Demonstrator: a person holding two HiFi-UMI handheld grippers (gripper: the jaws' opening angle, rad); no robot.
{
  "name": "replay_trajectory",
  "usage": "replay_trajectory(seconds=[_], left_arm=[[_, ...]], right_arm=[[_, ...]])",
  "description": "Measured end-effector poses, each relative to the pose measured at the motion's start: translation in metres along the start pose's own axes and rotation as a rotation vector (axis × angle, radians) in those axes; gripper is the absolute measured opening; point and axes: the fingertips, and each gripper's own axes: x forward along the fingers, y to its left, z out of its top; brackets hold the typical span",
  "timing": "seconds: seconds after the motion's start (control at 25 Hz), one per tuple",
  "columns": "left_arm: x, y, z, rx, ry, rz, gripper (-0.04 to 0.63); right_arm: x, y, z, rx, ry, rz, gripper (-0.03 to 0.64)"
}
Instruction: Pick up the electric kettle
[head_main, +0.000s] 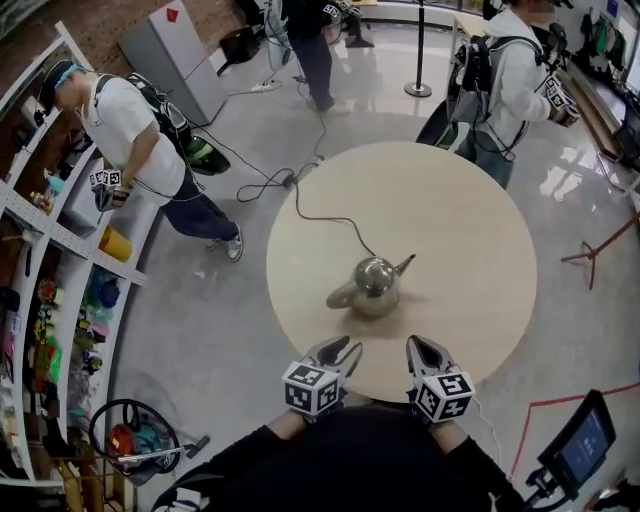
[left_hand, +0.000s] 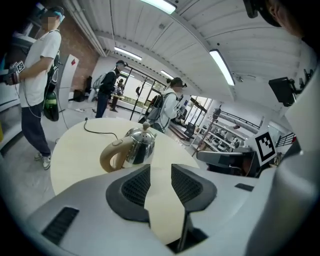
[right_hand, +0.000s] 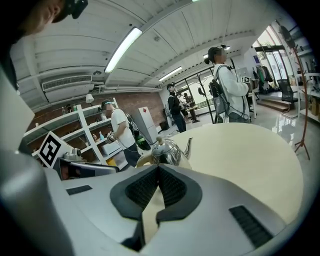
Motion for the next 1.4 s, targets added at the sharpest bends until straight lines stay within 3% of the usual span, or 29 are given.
replay_trajectory(seconds=[0.12,0.28,0.36,0.6,0.76,1.0,1.16,1.4], left_arm=[[0.005,0.001,0.007,0.009,0.001,0.051,0.144],[0.019,-0.010,0.014,0.124,0.010,0.099,0.144],[0.027,-0.012,0.017,0.143,0.014,0.123,0.144],[0.038,0.005,0.009,0.046,0.048,0.182,0.144],[0.052,0.008,0.012,0.057,0.060,0.199,0.144],[0.064,0.025,0.001,0.052,0.093,0.219,0.144],[0.069,0.041,-0.012,0.033,0.108,0.230,0.144],[0.061,0.087,0.000,0.008,0.052,0.246,0.144]], right_arm=[[0.007,-0.017,0.010,0.032,-0.007,0.016,0.006],[0.023,-0.035,0.009,0.106,0.020,0.086,0.006],[0.031,-0.041,0.008,0.126,0.029,0.125,0.006],[0.050,-0.048,0.001,0.148,0.046,0.191,0.006],[0.059,-0.056,0.002,0.162,0.053,0.211,0.006],[0.073,-0.069,-0.004,0.145,0.063,0.184,0.006],[0.082,-0.083,-0.013,0.135,0.070,0.120,0.006],[0.100,-0.077,-0.010,0.117,0.061,0.044,0.006]])
